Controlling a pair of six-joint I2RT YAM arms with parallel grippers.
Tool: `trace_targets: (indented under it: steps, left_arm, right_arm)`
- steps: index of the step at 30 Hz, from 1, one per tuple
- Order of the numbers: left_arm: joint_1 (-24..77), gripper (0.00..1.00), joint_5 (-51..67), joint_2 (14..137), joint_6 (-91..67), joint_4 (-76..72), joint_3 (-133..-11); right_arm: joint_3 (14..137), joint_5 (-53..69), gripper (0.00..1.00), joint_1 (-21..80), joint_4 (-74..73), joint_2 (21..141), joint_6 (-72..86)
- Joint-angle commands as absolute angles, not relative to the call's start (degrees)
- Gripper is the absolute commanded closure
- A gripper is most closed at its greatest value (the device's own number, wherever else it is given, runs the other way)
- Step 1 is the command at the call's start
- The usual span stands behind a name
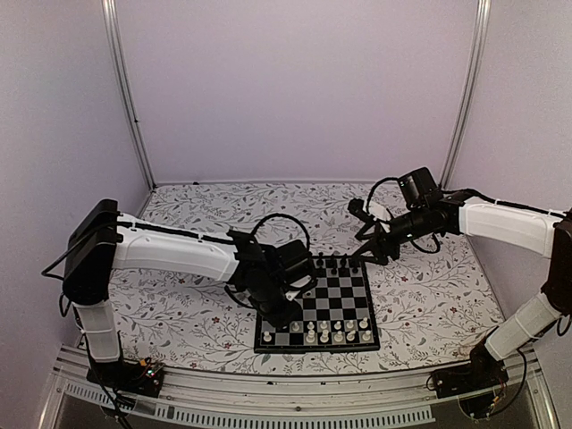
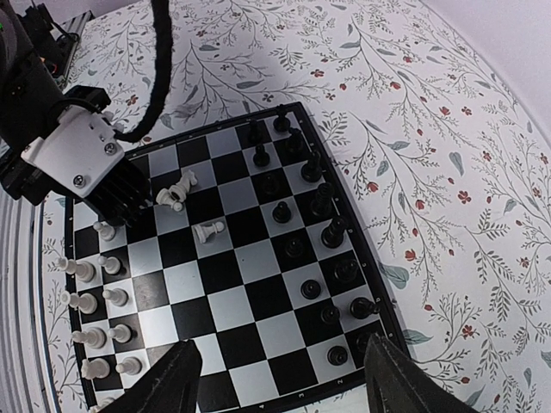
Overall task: Set up the chess pieces on the board
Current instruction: Place the chess piece on the chessboard, then pick up the chess piece from the chessboard.
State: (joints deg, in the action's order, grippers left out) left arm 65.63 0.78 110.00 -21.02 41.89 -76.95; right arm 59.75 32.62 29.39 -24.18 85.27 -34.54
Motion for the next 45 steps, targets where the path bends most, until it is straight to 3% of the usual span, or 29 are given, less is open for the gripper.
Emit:
trace_targets:
  steps: [1,12,26,32,45]
  left_arm:
    - [66.3,1.0,1.1,110.8,-20.5,42.4,-76.3]
    - [66.4,0.99,1.2,110.6,-20.6,42.6,-75.4]
    - [66.4,0.78,0.2,108.9,-20.4,43.0,-77.2]
    - [66.0,0.69,-5.3,106.4,-17.8,45.2,-81.7]
    - [50.6,0.54,-14.6,94.2,-11.6,32.0,-89.1]
  right_arm:
    - [59.7,32.6,0.32,29.4,-24.9,86.0,-35.0]
    - [59.9,32.9,0.32,29.4,-25.1,86.5,-34.9]
    - [60.2,33.5,0.31,29.4,-25.4,87.0,-34.8]
    - [61.3,34.2,0.31,29.4,-26.1,87.8,-33.9]
    - [66.9,28.6,0.41,39.5,-31.6,93.3,-32.4]
